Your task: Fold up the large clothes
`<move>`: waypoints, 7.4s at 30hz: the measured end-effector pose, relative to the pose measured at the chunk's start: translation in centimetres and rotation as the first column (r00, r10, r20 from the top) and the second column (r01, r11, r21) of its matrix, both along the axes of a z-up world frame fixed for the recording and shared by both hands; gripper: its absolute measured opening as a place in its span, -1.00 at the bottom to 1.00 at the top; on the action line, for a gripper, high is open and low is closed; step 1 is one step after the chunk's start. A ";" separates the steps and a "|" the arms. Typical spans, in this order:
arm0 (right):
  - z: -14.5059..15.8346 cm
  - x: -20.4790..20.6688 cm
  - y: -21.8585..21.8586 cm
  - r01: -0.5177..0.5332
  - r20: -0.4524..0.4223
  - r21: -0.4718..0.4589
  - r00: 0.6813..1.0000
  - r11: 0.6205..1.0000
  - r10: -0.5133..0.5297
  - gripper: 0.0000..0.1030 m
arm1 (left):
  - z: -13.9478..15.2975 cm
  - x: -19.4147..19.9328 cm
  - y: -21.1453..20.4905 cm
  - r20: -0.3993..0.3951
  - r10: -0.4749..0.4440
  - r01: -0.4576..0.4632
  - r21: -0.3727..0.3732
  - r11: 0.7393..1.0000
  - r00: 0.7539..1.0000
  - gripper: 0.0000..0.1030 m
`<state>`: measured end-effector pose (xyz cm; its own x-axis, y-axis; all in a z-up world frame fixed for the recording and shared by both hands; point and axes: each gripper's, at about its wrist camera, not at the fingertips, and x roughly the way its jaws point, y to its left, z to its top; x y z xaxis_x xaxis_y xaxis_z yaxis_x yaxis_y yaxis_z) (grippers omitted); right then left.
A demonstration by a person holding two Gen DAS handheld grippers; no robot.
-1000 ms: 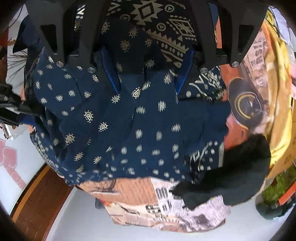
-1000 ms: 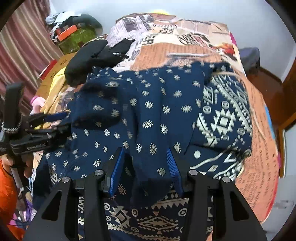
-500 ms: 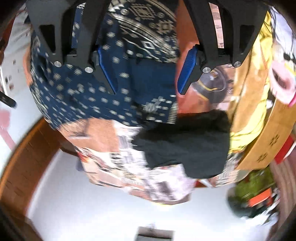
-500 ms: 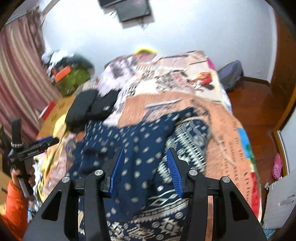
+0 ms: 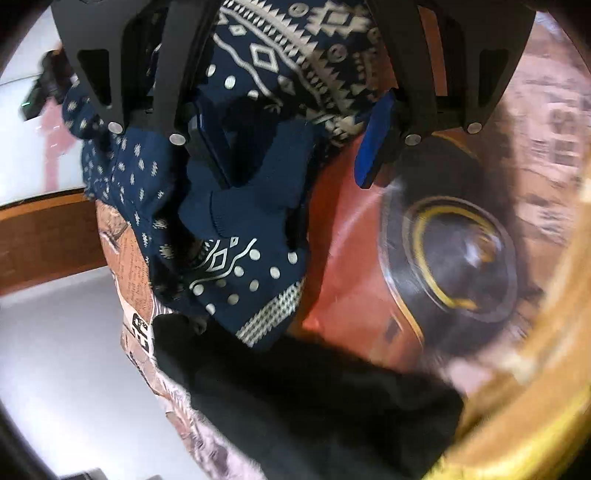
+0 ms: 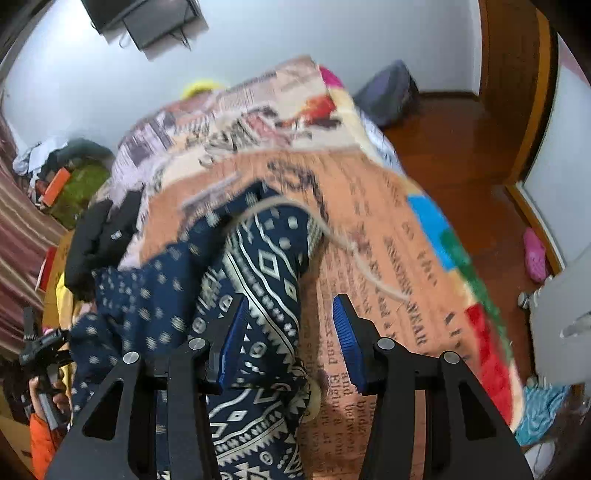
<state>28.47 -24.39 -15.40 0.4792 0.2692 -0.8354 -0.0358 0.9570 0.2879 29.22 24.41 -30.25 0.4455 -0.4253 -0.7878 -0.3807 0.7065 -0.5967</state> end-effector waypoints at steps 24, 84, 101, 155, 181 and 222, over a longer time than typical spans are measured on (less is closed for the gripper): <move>2.3 1.2 2.8 -0.135 0.082 0.217 0.989 0.967 0.119 -0.79 | 8.1 2.7 -7.4 0.215 -0.171 0.126 0.209 0.970 0.962 -0.63; 6.6 9.1 2.5 -0.101 0.177 -0.199 0.975 0.975 0.137 -0.64 | 13.8 8.0 -6.2 0.179 -0.247 0.102 0.576 0.811 0.952 -0.30; 5.9 -3.5 5.1 -0.240 0.206 -0.206 0.937 0.949 0.282 -0.17 | 13.5 -3.9 -8.0 0.150 -0.273 0.157 0.527 0.835 0.950 0.20; 10.2 8.0 5.0 -0.135 0.382 0.124 0.921 0.983 0.078 -0.87 | 21.8 5.0 -3.5 0.482 -0.085 -0.065 0.287 0.956 0.872 -0.83; 4.2 10.8 5.5 -0.131 0.199 -0.180 0.966 0.975 0.166 -0.61 | 16.0 9.0 -6.9 0.245 -0.289 0.065 0.648 0.758 0.926 0.07; 1.4 19.2 9.7 -0.203 0.102 -0.200 0.969 0.958 0.227 -0.26 | 12.4 18.8 -5.6 0.144 -0.329 0.131 0.715 0.687 0.933 0.24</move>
<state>47.65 -14.65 -13.96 0.5288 0.2219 -0.8193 -0.2703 0.9590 0.0853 48.02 18.78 -17.82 0.6230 0.0724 -0.7789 -0.0633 0.9971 0.0422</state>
